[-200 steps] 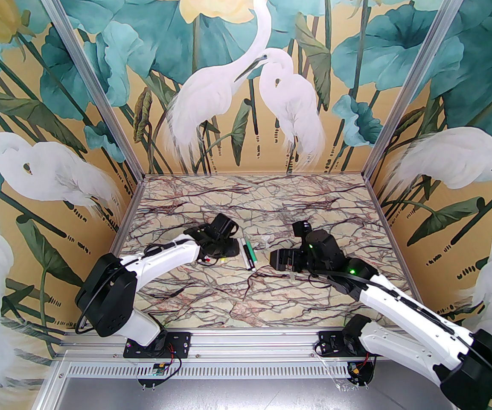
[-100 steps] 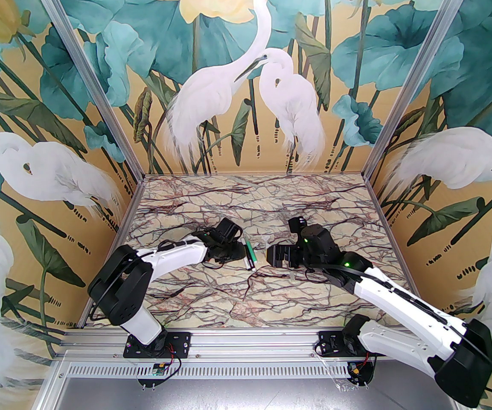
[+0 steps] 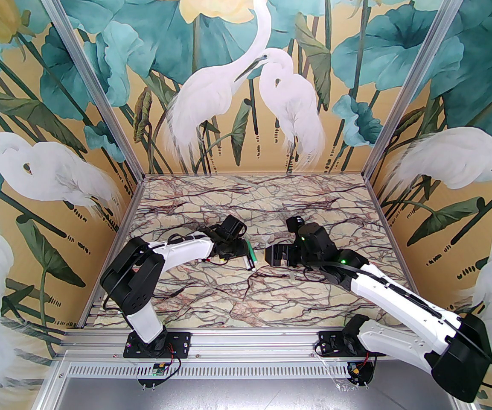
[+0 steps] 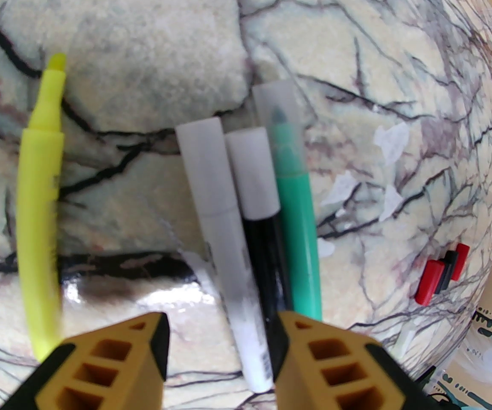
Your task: Open the pen caps
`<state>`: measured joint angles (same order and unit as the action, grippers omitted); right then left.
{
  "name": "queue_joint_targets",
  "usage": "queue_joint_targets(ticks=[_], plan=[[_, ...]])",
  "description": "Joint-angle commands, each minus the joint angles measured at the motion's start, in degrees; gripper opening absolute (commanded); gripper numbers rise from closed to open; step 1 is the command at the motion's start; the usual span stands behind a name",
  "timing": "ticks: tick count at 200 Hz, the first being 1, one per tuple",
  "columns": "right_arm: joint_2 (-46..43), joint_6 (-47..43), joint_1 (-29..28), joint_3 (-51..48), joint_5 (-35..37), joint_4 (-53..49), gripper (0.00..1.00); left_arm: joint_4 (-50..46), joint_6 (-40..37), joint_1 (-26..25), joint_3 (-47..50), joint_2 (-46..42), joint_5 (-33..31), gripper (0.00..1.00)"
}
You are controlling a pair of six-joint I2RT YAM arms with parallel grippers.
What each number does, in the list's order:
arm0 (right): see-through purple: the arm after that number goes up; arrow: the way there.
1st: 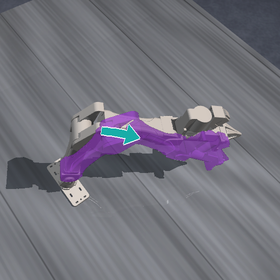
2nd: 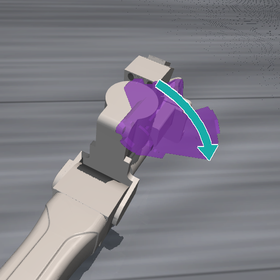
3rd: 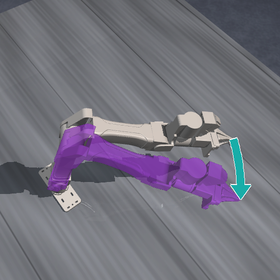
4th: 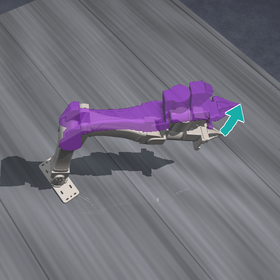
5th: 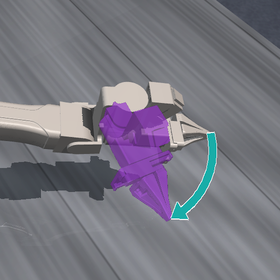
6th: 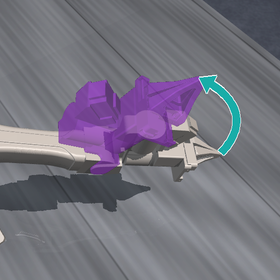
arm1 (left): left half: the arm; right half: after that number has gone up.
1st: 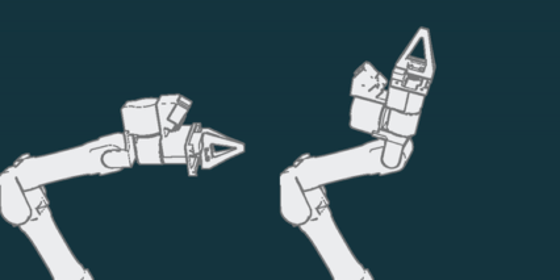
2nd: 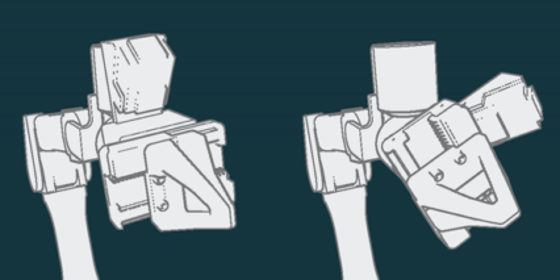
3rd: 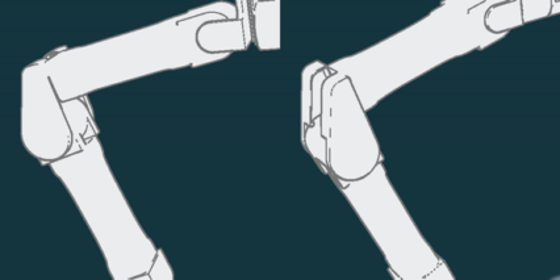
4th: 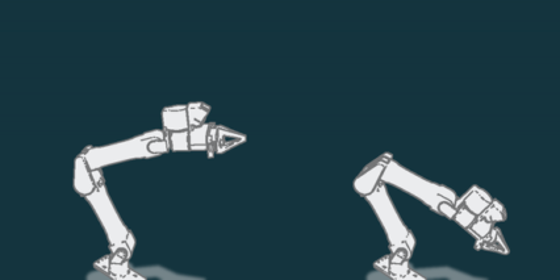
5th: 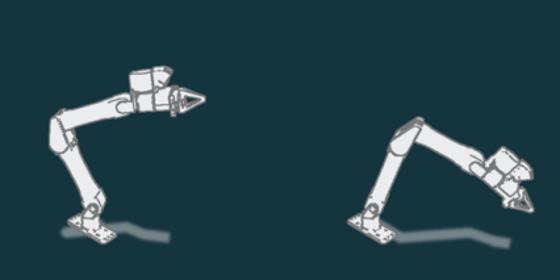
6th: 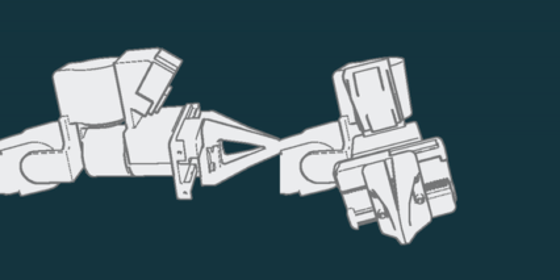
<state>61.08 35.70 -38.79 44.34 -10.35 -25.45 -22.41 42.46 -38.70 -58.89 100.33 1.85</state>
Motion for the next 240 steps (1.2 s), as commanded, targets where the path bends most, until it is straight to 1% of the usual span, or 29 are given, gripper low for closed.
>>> queue_joint_targets(ticks=[1,42,66,119,171,215,240], plan=[[-0.07,-1.24,-0.44,1.21,-0.24,0.05,1.00,1.10,-0.27,-0.30,-1.70,1.69,1.19,0.45],[-0.26,-0.79,-0.42,0.45,-0.07,0.47,1.00,0.92,-0.51,-0.25,-1.62,3.07,1.22,0.42],[-0.28,-0.21,-0.46,-0.16,-0.18,1.17,1.00,-1.04,-1.03,-0.29,-1.66,2.95,-0.12,0.39],[-0.43,0.20,-0.54,-0.96,-0.13,1.81,1.00,-4.30,-2.64,-0.20,-1.91,2.68,-1.94,0.37],[-0.86,0.33,-0.64,-1.53,0.01,1.88,0.99,-2.84,-2.40,-0.09,-3.20,3.74,-0.02,0.38],[-1.51,0.33,-0.59,-1.97,0.32,1.46,0.99,-0.02,-1.73,-0.15,-3.25,4.18,2.88,0.38],[-1.57,0.41,-0.59,-2.14,0.29,1.37,0.99,0.27,-1.74,-0.05,-3.26,4.79,2.75,0.37]])
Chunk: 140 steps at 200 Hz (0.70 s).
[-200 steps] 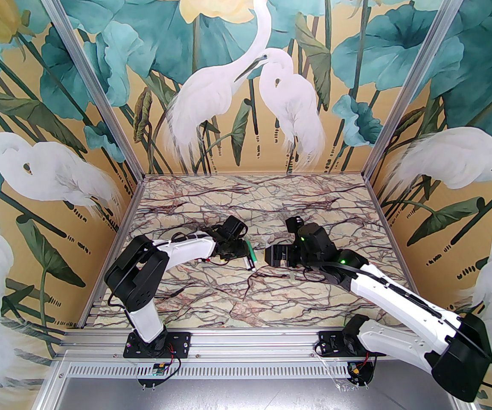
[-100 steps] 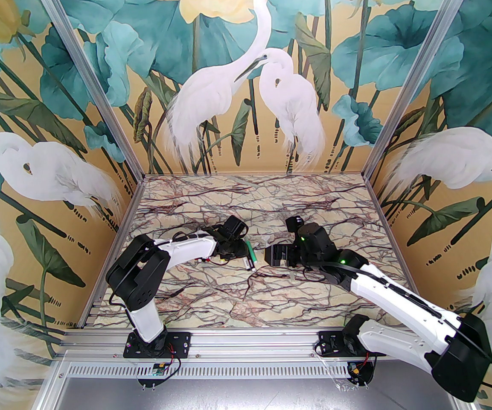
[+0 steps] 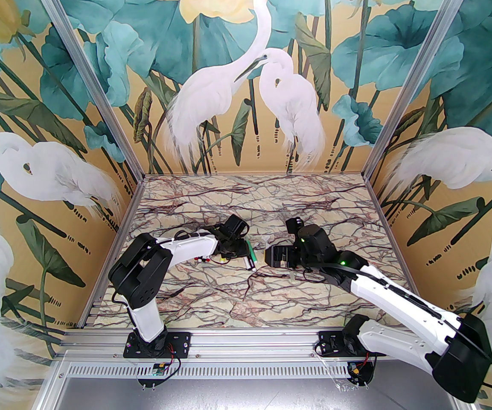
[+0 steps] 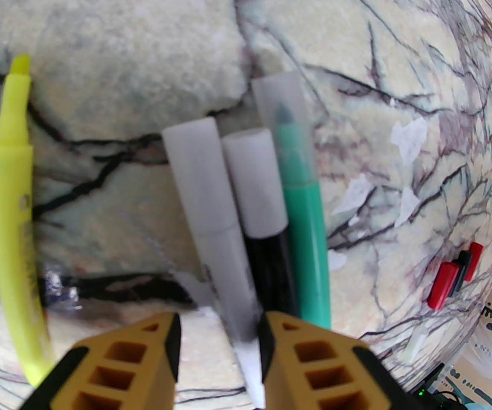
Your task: Open the pen caps
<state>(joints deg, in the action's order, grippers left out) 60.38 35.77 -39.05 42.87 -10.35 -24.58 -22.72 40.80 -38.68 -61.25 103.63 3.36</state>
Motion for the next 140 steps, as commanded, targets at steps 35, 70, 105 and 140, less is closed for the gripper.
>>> queue_joint_targets(ticks=[35,70,105,140], plan=[[-0.75,0.50,-0.35,-0.85,0.22,0.57,1.00,-0.27,-0.45,0.26,-0.45,1.69,-0.17,0.32],[-0.20,0.79,-0.33,-1.12,0.06,0.93,0.99,-3.17,-1.91,0.55,-0.83,1.09,-2.41,0.29],[0.03,0.79,-0.36,-0.98,-0.06,0.94,0.99,-9.31,-5.74,0.78,-2.27,1.35,-4.98,0.27],[0.51,0.88,-0.37,-0.98,-0.04,1.11,0.99,-14.69,-9.62,0.87,-3.15,1.66,-8.29,0.27]])
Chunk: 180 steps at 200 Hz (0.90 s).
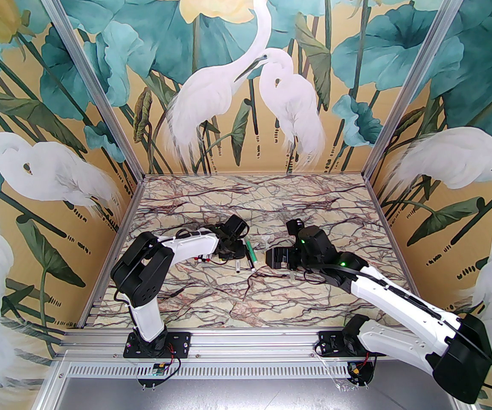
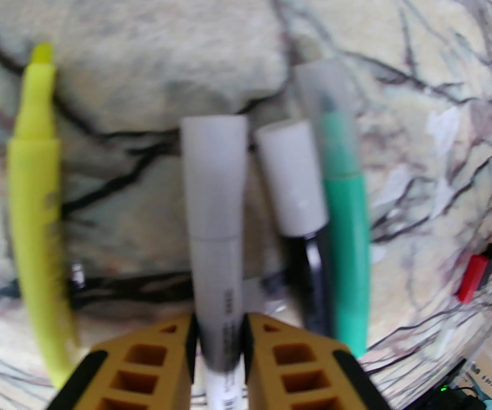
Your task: Open the pen caps
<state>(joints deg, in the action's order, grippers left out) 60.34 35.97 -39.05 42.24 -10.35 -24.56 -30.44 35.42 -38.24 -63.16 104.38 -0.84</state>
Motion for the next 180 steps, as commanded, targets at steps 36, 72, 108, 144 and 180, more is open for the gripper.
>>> queue_joint_targets(ticks=[36,72,108,144,180], plan=[[1.05,0.68,-0.42,-0.20,-0.20,1.18,0.99,-11.41,-6.77,0.50,-4.20,3.93,-3.97,0.28],[1.04,0.86,-0.52,-0.65,-0.18,1.26,0.99,-11.86,-5.76,0.45,-5.89,5.63,-4.10,0.29],[1.00,0.77,-0.51,-0.83,-0.12,1.21,0.99,-11.07,-4.19,0.45,-7.06,6.85,-4.38,0.26],[0.77,0.56,-0.55,-0.81,-0.07,1.24,0.99,-10.78,-2.47,0.45,-7.22,2.83,-5.14,0.21],[0.95,0.84,-0.55,-0.68,-0.94,2.01,1.00,-8.15,-3.04,0.45,-5.15,-4.73,-4.01,0.18]])
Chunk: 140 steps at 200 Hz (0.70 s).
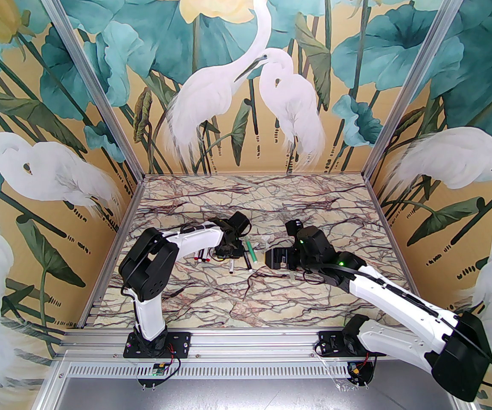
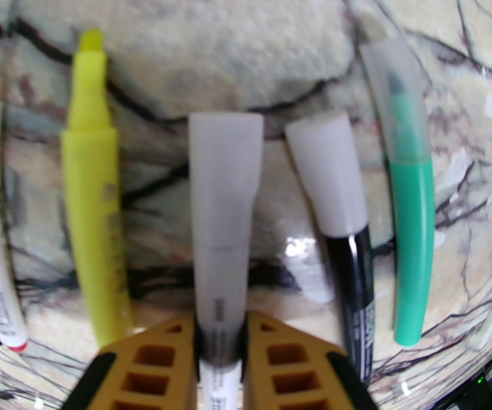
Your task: Open the pen caps
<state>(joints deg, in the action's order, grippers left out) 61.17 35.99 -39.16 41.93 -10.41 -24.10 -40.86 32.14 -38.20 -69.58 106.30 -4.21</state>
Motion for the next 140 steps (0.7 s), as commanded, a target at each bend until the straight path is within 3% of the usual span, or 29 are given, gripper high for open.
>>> queue_joint_targets(ticks=[1,22,66,105,140], plan=[[0.10,0.91,-0.42,-0.37,-0.94,1.57,1.00,2.45,0.13,0.40,1.37,-6.86,-0.46,0.18],[0.11,2.74,-0.42,0.22,-2.20,2.38,1.00,5.88,-2.25,0.42,4.10,-11.80,3.97,0.17],[0.84,9.39,-0.31,2.83,-3.91,4.14,0.95,18.72,-8.55,0.45,13.72,-23.22,20.56,0.18],[2.40,12.72,-0.15,4.74,-6.21,8.19,0.90,27.85,-10.52,0.19,19.93,-29.30,31.64,0.15],[4.79,13.92,0.13,7.40,-6.54,8.37,0.77,34.83,-9.52,-1.31,23.35,-31.95,39.51,0.13]])
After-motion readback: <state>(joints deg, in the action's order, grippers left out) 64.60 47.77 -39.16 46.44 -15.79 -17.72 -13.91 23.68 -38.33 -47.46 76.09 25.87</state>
